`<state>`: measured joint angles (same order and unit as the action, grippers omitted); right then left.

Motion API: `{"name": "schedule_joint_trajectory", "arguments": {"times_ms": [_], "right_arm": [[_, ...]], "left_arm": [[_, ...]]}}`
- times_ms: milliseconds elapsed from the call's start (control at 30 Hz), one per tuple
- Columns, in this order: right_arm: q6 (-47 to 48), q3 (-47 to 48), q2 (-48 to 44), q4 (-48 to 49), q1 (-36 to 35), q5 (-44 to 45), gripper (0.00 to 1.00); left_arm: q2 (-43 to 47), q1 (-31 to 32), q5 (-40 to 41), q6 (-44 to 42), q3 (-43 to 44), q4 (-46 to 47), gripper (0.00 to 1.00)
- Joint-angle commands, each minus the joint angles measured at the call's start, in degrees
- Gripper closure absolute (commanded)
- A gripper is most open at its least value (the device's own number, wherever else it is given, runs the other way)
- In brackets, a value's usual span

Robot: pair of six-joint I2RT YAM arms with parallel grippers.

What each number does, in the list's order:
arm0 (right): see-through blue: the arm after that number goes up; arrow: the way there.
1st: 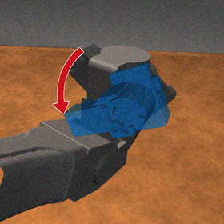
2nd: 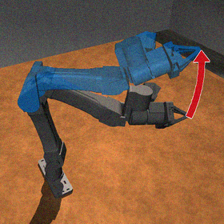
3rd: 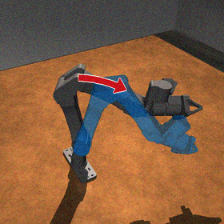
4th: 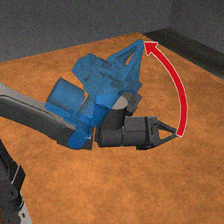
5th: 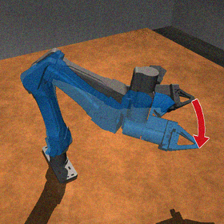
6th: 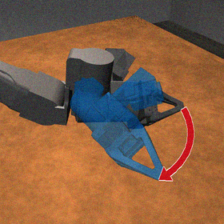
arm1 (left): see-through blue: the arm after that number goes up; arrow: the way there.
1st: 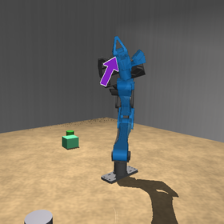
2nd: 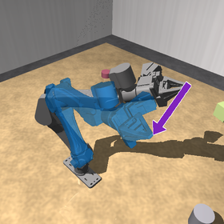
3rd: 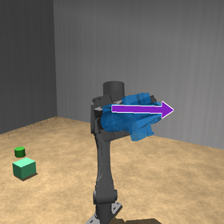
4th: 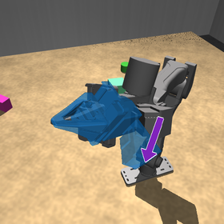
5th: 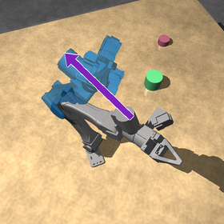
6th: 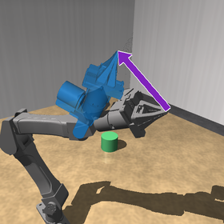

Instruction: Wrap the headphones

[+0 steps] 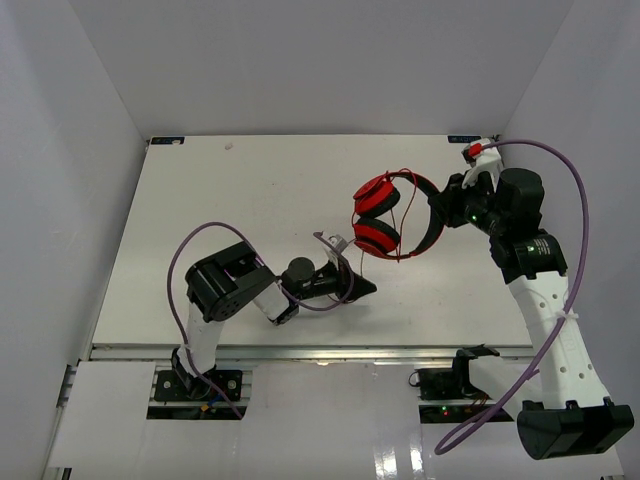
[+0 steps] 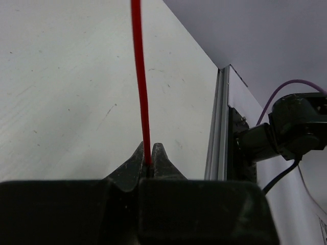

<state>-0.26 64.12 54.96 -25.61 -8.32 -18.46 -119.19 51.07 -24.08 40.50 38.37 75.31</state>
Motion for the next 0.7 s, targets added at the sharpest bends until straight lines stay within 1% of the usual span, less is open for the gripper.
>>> {"name": "schedule_joint_trajectory", "arguments": {"times_ms": [0, 133, 233, 333, 400, 533, 633, 667], "right_arm": [[-1.05, 2.91, 0.42, 4.65, 0.37, 4.72, 0.92], [-5.9, 4.03, 2.13, 5.51, 0.67, 7.74, 0.92], [-8.84, 4.9, 4.57, 6.07, 0.67, 13.13, 0.92], [-11.69, 4.97, 5.99, 7.18, 0.67, 22.23, 0.92], [-14.53, 3.68, 6.39, 8.99, 0.67, 27.9, 0.92], [-16.43, -1.22, 5.44, 14.46, 0.67, 30.73, 0.92], [-17.1, -3.71, 6.06, 16.89, 0.59, 31.39, 0.92], [-16.03, -4.29, 6.33, 17.65, 0.58, 32.3, 0.92]], "left_arm": [[8.05, -0.09, 1.44, -1.46, -4.53, 5.11, 1.0], [5.76, 1.38, -2.16, 1.47, -2.79, 3.81, 1.0], [4.82, 3.3, -2.54, 2.12, -1.02, 1.08, 1.0], [6.04, 5.07, -1.59, 2.04, -1.28, -0.8, 1.0], [8.95, 6.23, -0.61, 2.04, -2.59, -2.87, 1.0], [13.48, 8.09, 0.19, 0.54, -3.05, -10.45, 1.0], [16.68, 9.41, 0.18, -1.72, -0.14, -21.14, 1.0], [17.28, 9.59, 0.19, -3.01, 0.7, -23.59, 1.0]]}}
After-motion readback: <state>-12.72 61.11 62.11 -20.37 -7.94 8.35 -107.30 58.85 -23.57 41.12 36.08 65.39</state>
